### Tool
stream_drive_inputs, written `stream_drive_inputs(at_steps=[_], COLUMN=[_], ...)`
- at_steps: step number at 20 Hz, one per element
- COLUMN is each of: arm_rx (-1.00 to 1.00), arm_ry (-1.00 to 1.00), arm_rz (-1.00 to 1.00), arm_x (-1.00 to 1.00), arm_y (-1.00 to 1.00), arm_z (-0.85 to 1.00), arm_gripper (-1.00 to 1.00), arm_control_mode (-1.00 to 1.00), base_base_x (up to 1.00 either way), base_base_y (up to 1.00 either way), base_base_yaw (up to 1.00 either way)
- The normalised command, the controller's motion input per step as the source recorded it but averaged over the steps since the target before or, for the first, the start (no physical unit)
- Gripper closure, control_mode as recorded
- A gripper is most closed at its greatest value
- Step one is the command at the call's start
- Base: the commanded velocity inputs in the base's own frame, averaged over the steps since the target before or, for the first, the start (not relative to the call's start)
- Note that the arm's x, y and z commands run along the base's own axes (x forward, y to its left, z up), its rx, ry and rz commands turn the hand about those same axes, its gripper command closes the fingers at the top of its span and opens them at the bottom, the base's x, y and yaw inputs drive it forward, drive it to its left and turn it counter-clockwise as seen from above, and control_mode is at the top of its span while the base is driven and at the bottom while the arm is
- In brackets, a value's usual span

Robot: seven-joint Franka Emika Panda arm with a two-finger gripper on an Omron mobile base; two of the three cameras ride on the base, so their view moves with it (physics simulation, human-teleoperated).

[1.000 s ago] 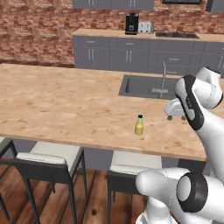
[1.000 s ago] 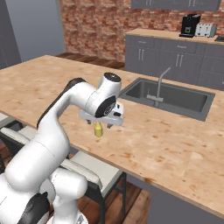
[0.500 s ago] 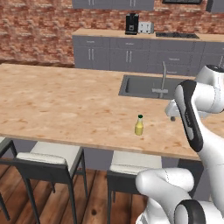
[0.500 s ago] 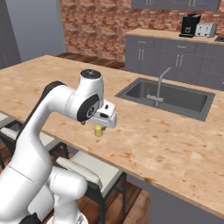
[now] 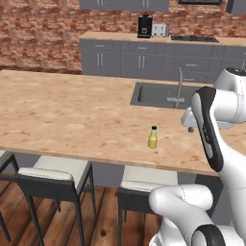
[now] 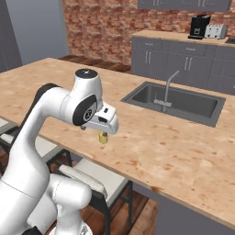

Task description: Move the mustard and shaker from the cabinet to the dining counter.

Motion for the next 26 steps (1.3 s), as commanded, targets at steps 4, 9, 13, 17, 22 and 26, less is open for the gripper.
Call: stream_drive_inputs(at_steps=[4,9,13,17,22,26], arm_rx=[0.0,0.0,0.0,0.0,0.0,0.0], arm_ry=[0.0,0.0,0.0,0.0,0.0,0.0], arm_rz=[0.0,0.0,0.0,0.0,0.0,0.0], arm_x=[0.0,0.0,0.0,0.0,0.0,0.0], arm_y=[0.0,0.0,0.0,0.0,0.0,0.0], arm_z=[0.0,0.0,0.0,0.0,0.0,0.0], arm_gripper=[-1.0,-1.0,-1.0,-1.0,-1.0,-1.0], arm_control_mode=[1.0,1.0,1.0,1.0,1.0,1.0], base_base_x=[-0.19,-0.61,-0.47,-0.02,0.0,0.0], base_base_y=[0.0,0.0,-0.05,0.0,0.0,0.0], base_base_yaw=[-0.02,-0.08,-0.33,-0.88,-0.92,-0.93])
